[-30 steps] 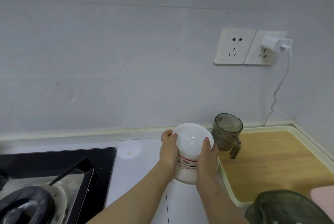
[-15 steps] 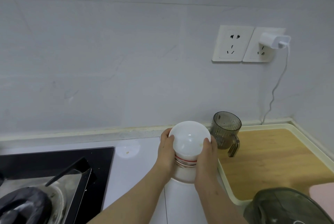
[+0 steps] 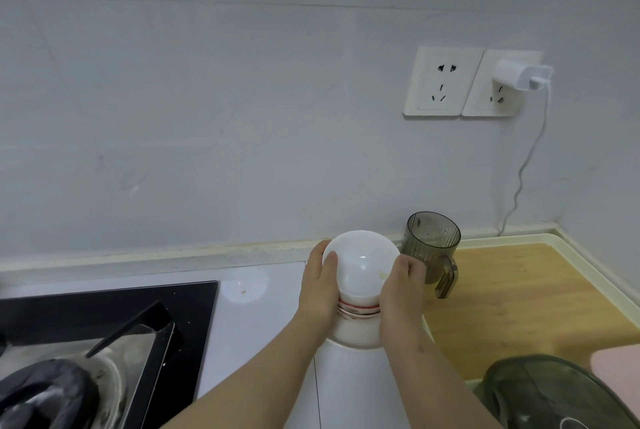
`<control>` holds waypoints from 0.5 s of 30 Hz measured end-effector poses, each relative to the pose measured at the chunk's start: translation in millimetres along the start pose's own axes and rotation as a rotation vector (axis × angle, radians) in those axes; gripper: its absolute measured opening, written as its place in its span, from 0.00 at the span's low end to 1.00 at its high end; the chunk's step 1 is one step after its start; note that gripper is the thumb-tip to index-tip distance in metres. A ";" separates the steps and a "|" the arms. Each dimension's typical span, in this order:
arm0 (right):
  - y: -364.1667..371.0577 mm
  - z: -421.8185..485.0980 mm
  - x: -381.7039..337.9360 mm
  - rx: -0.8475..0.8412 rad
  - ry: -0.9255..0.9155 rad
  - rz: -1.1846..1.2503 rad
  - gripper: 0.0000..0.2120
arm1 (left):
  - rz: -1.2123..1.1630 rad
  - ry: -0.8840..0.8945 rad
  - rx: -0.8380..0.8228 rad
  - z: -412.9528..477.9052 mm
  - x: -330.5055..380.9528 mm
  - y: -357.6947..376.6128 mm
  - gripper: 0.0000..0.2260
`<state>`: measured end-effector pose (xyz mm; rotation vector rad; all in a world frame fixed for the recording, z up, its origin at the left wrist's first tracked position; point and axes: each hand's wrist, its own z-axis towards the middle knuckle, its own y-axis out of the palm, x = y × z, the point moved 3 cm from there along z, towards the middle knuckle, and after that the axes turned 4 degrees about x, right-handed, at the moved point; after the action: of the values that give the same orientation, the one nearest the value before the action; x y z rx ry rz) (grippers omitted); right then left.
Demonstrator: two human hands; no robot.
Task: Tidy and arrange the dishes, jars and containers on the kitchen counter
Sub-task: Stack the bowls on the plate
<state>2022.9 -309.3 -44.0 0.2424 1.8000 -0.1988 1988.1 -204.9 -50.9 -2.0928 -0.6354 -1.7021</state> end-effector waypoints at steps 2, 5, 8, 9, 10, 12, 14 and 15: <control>0.6 1.2 -2.3 -0.002 -0.002 -0.005 0.12 | 0.008 -0.026 0.005 0.9 1.2 0.2 0.11; 1.6 2.8 -0.4 -0.012 0.000 -0.032 0.15 | 0.025 -0.069 0.010 3.6 2.3 0.3 0.10; 1.7 4.2 2.9 -0.009 0.025 -0.061 0.18 | 0.040 -0.088 0.004 4.7 4.4 0.5 0.10; 1.6 4.4 3.3 -0.006 0.032 -0.064 0.19 | 0.039 -0.097 0.001 4.7 4.8 0.5 0.11; 1.4 4.6 3.0 -0.005 0.035 -0.065 0.19 | 0.036 -0.107 -0.003 4.2 5.3 0.4 0.11; 0.6 5.2 2.1 -0.004 0.038 -0.073 0.18 | 0.028 -0.127 -0.013 3.2 6.5 0.2 0.11; 0.3 5.8 1.5 -0.012 0.042 -0.086 0.18 | 0.022 -0.141 -0.029 1.9 8.6 -0.3 0.10; 0.4 6.0 1.6 -0.021 0.048 -0.090 0.18 | 0.018 -0.148 -0.041 0.5 10.3 -0.9 0.10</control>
<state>2028.2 -310.4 -47.1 0.1520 1.8611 -0.2396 1989.7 -202.8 -41.0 -2.2625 -0.6270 -1.5739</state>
